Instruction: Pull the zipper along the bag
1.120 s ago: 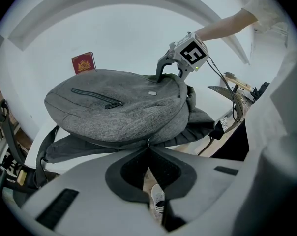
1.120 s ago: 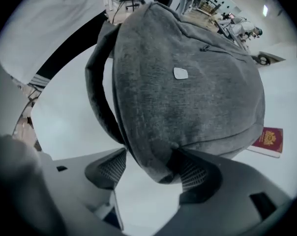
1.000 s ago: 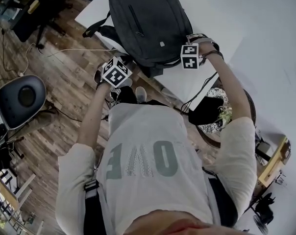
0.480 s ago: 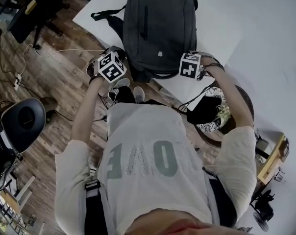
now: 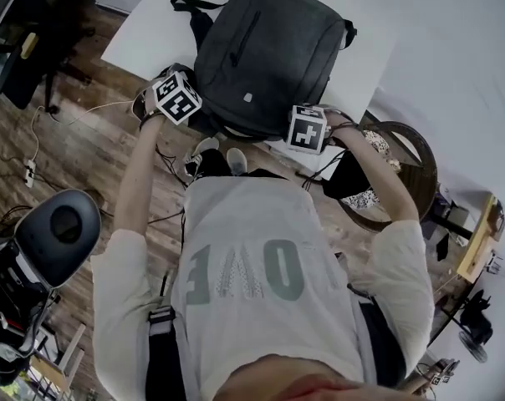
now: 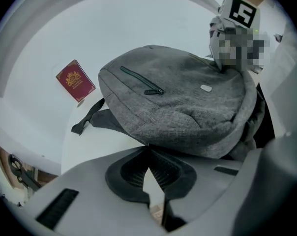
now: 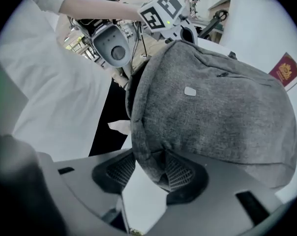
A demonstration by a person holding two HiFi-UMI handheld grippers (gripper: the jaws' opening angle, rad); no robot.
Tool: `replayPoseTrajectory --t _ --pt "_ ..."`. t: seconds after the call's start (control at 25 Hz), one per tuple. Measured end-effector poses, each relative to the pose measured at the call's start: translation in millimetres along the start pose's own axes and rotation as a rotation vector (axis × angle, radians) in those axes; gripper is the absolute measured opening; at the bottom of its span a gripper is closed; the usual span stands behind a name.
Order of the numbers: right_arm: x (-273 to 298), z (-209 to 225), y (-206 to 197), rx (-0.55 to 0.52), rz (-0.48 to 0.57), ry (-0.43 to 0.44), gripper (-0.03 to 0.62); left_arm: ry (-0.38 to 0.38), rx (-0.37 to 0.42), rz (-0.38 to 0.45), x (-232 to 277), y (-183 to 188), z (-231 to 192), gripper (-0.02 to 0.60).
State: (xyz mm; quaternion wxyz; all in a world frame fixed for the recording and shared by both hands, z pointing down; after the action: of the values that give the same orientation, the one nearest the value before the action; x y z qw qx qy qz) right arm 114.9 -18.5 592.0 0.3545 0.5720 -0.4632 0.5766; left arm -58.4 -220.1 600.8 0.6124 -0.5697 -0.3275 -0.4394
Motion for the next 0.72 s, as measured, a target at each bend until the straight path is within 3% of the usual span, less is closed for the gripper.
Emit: replayPoseTrajectory --t 0.16,0.36,0.52,0.6,0.72 --pt "0.3 -2.1 30.0 0.048 0.054 -0.104 0.201 0.015 0.106 -0.066 4.4 -0.1 -32.6 0.026" --pt "26.7 19.0 69.9 -0.039 0.070 -0.291 0.218 0.008 0.188 -0.111 11.5 -17.3 -88.8 0.026" --pt "24.6 26.0 76.0 -0.047 0.109 -0.266 0.238 -0.009 0.196 -0.107 12.5 -21.5 -99.6 0.026" --pt "8.9 33.1 81.6 -0.007 0.181 -0.290 0.305 -0.016 0.202 -0.109 16.4 -21.2 -96.3 0.026" --pt "2.7 50.7 97.2 -0.022 0.243 -0.305 0.334 -0.015 0.213 -0.121 22.0 -23.3 -103.4 0.026"
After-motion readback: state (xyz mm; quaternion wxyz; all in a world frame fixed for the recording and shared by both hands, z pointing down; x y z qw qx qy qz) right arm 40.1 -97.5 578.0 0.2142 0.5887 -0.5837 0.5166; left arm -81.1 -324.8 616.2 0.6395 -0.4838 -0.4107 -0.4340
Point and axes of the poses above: the fingertips, and each gripper's own axes: x forward along the fingers, z to its right, y out of its top, the point moved 1 cm from there along -x, backward along the fingers, and after that the axes turned 11 degrees about -y, right-handed, at the moved point
